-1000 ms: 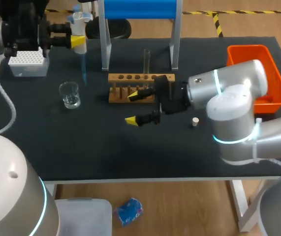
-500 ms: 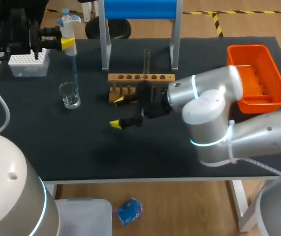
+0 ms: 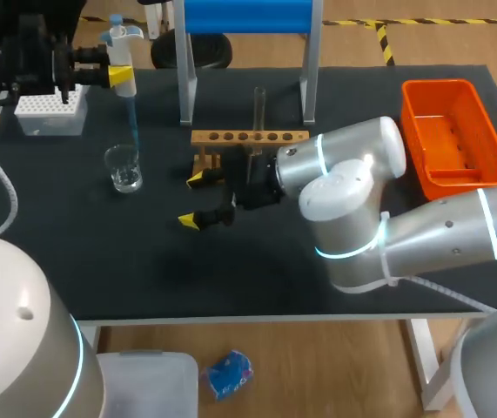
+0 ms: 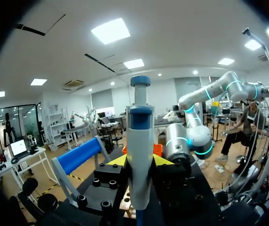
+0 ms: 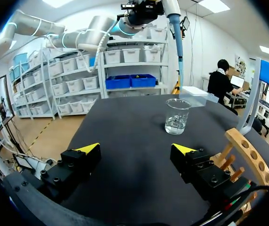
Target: Invert the test tube, pick up the pipette, mount the tip to pipette, aspirate from beaker and dispense into the tube, eject the tip, return the pipette, and cap with the stopper.
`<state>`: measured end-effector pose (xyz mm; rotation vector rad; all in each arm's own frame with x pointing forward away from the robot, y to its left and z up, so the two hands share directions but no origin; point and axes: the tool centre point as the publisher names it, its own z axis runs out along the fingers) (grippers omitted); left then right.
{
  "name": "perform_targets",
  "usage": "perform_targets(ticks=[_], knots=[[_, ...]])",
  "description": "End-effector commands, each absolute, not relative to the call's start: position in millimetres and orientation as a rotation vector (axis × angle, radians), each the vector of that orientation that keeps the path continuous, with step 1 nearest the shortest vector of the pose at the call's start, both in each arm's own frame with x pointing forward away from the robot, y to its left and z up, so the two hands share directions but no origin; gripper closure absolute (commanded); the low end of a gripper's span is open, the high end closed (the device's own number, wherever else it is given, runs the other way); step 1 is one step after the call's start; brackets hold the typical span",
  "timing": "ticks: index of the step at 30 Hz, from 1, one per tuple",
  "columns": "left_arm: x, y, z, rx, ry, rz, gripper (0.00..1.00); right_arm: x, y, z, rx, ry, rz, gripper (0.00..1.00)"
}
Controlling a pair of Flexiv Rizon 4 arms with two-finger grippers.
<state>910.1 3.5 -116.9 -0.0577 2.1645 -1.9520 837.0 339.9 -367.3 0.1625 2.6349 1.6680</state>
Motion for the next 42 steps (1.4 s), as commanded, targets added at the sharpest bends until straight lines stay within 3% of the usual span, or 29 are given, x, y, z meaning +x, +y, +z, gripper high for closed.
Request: perform_targets(ticks=[1, 42], knots=[[914.4, 11.3, -119.6, -0.04, 2.164, -1.953, 1.0, 840.9, 353.6, -378.1, 0.159, 2.621, 1.665, 0.0], [942.2, 38.4, -176.0, -0.104, 2.167, -1.954, 1.0, 857.9, 354.2, -390.5, 0.201, 2.6, 1.638, 0.0]])
